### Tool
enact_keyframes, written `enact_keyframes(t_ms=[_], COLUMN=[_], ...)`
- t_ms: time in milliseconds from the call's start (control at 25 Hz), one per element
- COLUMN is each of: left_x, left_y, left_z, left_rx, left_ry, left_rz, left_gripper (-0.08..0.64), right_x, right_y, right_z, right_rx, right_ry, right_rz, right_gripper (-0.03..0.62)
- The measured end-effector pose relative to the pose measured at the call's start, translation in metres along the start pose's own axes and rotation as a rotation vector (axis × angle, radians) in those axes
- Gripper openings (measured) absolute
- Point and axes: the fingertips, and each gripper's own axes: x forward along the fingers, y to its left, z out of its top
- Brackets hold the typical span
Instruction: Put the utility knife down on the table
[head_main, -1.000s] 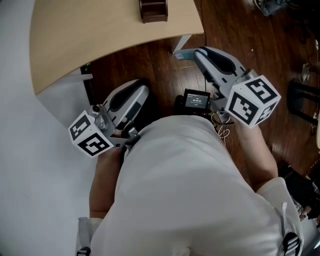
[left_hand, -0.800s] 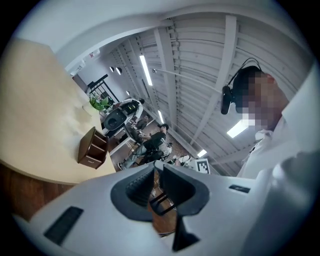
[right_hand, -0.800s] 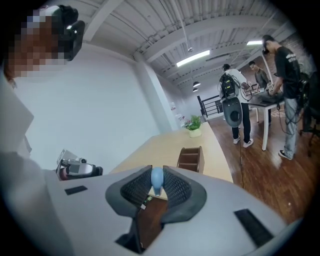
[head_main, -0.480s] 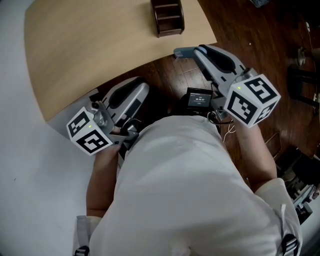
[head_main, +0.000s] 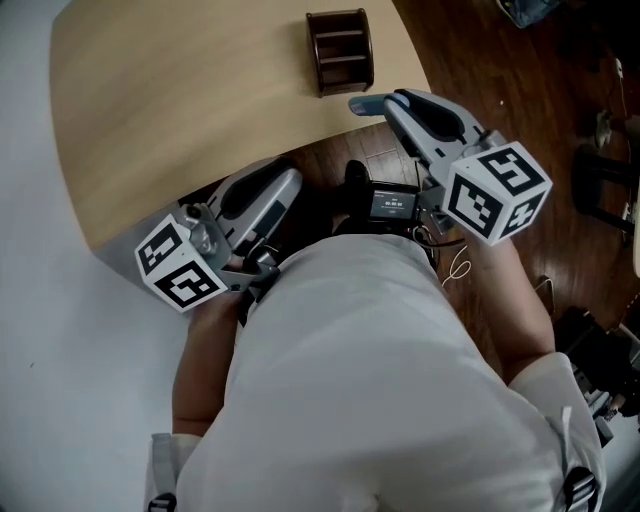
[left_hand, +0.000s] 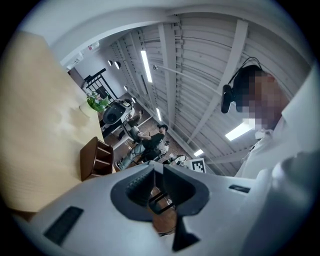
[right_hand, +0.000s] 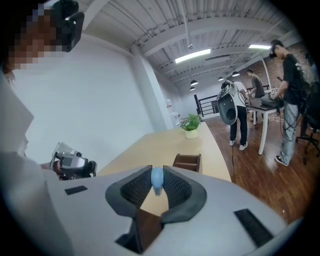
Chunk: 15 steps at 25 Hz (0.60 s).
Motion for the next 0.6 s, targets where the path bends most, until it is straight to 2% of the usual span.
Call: enact_keyframes(t_ms=[240,600], left_x=[-0.001,-0.004], left_y=[-0.001,0.002], left_z=[0.003,0.003], left_rx=[0.016,0.021], left_ry=[-0.042,-0.068], left_rz=[0.018,0.051], left_gripper=[0.054,0.054], right_x=[0.023,0.045], right_y=[-0.001,-0.003], right_z=[0.007,0.011], right_rx=[-0.073,-0.120], right_ry=[0.015,0.030], right_rz=[0.043,0.077], right_gripper=[0.071,0.071])
